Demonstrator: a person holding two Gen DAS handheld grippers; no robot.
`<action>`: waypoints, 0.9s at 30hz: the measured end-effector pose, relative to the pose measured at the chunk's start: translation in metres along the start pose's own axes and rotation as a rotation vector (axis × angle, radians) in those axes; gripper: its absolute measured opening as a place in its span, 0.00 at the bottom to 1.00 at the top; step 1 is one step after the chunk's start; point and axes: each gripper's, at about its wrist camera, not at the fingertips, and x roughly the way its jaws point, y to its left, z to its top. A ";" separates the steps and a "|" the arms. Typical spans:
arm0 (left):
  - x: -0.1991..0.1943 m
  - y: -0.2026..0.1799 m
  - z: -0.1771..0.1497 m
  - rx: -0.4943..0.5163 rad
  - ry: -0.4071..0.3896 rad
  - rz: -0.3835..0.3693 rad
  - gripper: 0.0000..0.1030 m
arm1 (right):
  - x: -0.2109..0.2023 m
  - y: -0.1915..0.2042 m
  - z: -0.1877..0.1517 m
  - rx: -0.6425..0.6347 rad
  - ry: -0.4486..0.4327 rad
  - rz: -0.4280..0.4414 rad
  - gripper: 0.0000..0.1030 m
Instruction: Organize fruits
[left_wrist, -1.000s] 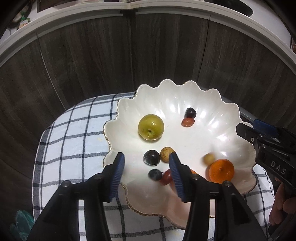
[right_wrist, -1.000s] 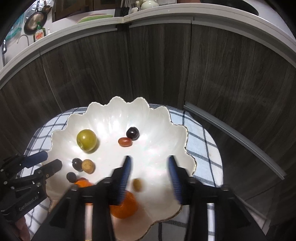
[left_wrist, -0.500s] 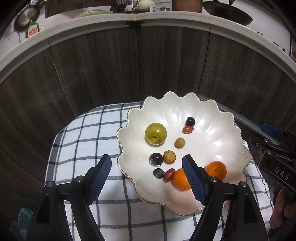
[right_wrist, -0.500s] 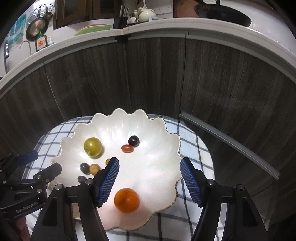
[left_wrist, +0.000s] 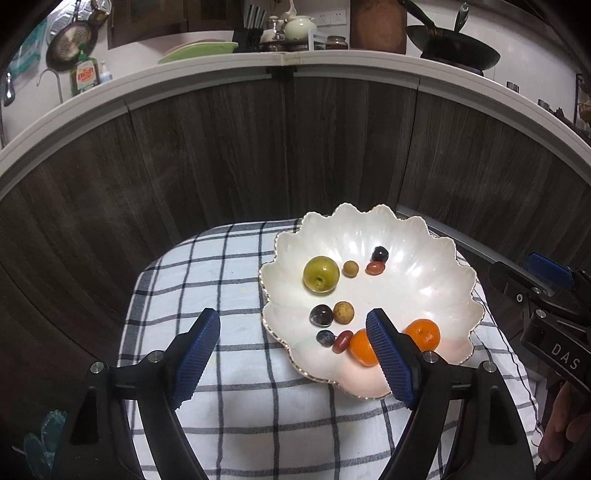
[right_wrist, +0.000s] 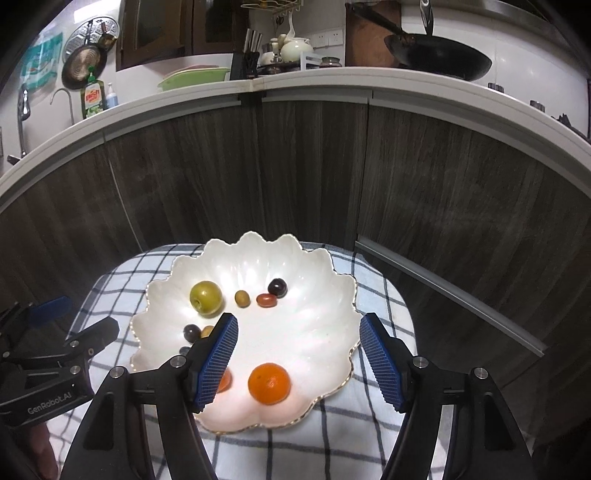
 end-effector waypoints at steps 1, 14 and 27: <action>-0.003 0.001 -0.001 0.000 -0.003 -0.001 0.79 | -0.004 0.001 0.000 0.001 -0.005 0.000 0.67; -0.037 0.005 -0.019 -0.008 -0.013 0.004 0.79 | -0.040 0.005 -0.013 0.011 -0.019 0.006 0.68; -0.069 0.011 -0.048 -0.018 -0.021 0.019 0.79 | -0.070 0.013 -0.035 0.006 -0.027 -0.015 0.67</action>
